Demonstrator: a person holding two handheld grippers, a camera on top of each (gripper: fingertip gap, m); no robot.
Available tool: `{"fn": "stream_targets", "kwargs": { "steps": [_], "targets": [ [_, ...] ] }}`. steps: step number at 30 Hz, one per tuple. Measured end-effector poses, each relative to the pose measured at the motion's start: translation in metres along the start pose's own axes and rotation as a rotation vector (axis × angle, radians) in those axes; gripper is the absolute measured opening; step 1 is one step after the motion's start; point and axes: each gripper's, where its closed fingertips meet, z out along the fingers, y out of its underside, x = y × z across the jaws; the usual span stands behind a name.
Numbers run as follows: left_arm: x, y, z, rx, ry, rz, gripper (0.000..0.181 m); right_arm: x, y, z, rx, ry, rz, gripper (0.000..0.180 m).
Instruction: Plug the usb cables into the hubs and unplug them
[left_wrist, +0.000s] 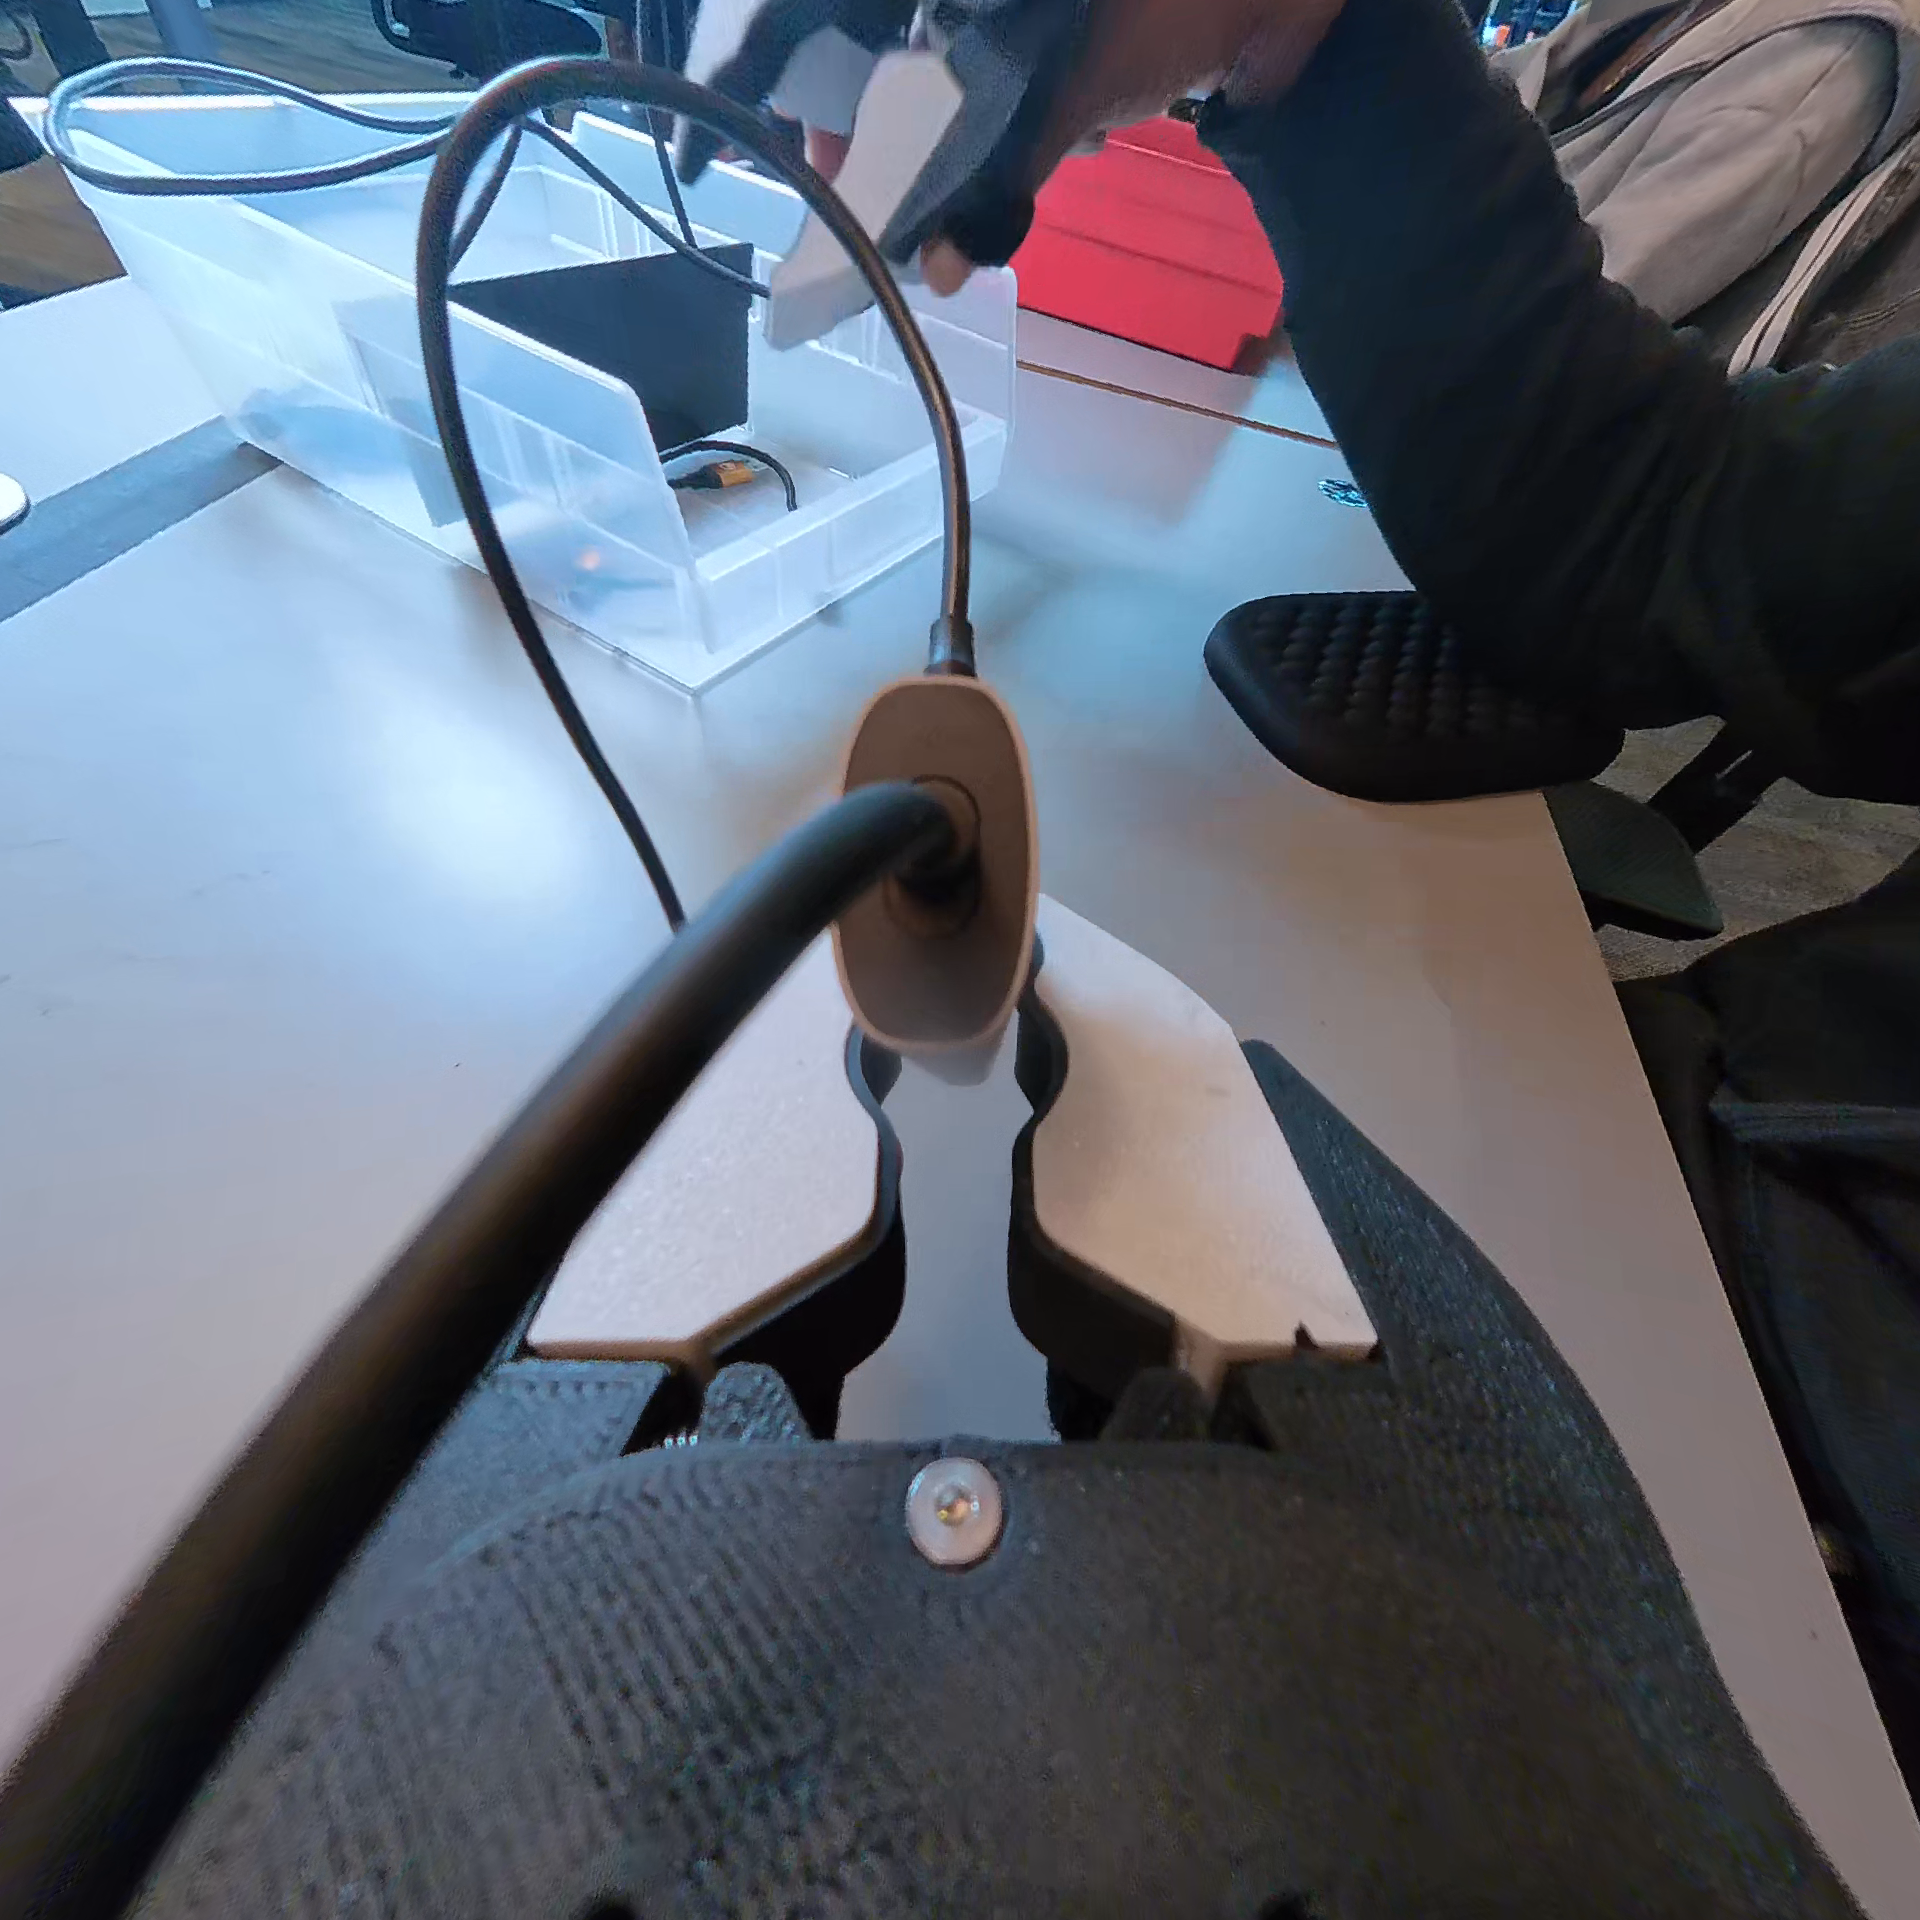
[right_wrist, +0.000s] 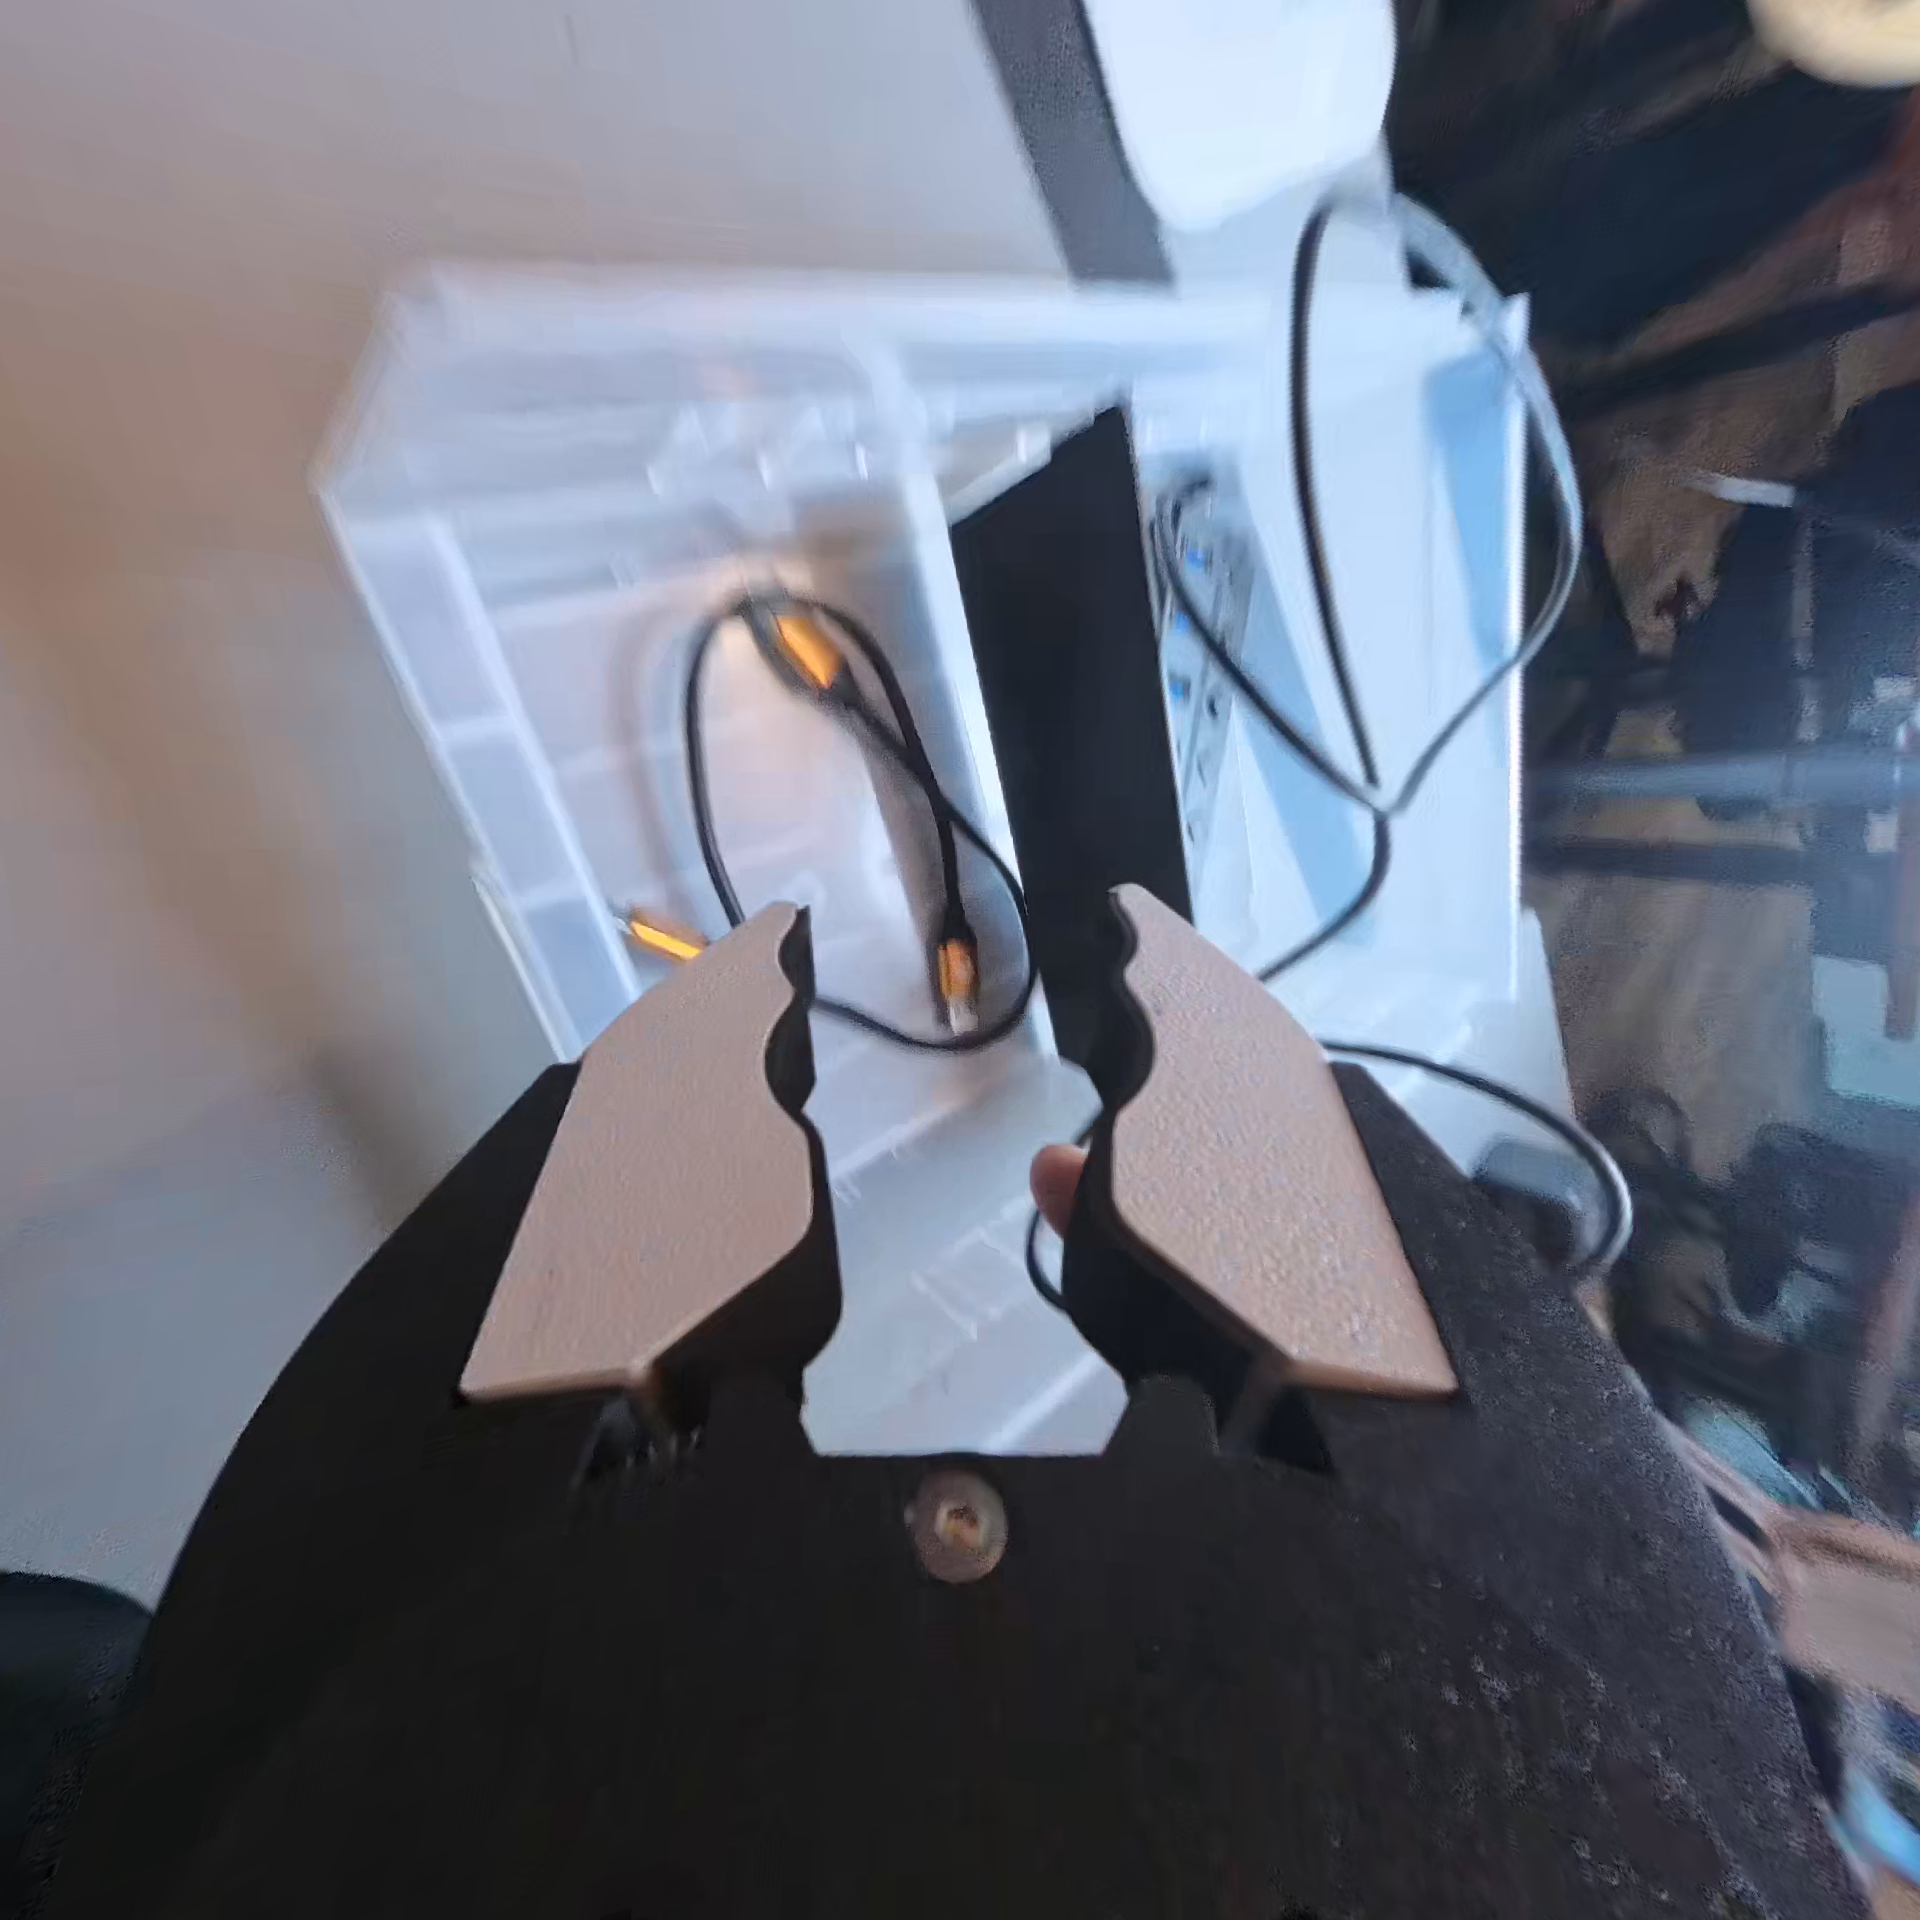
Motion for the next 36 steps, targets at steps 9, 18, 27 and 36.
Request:
{"fn": "stream_targets", "kwargs": {
  "steps": [9, 18, 27, 36],
  "targets": [
    [-0.011, 0.013, 0.003, -0.098, -0.075, -0.022, 0.017, -0.134, -0.132, -0.109, 0.707, -0.438, -0.282, 0.04],
    [-0.015, 0.033, 0.006, -0.339, -0.284, 0.349, 0.017, -0.218, -0.145, -0.074, 0.559, -0.542, -0.433, 0.026],
    [-0.016, 0.04, 0.006, -0.374, -0.306, 0.516, 0.02, -0.228, -0.145, -0.069, 0.575, -0.548, -0.463, 0.008],
    [0.003, 0.004, -0.003, -0.175, -0.243, 0.542, 0.017, -0.223, -0.15, -0.082, 0.637, -0.521, -0.476, 0.008]
  ]
}}
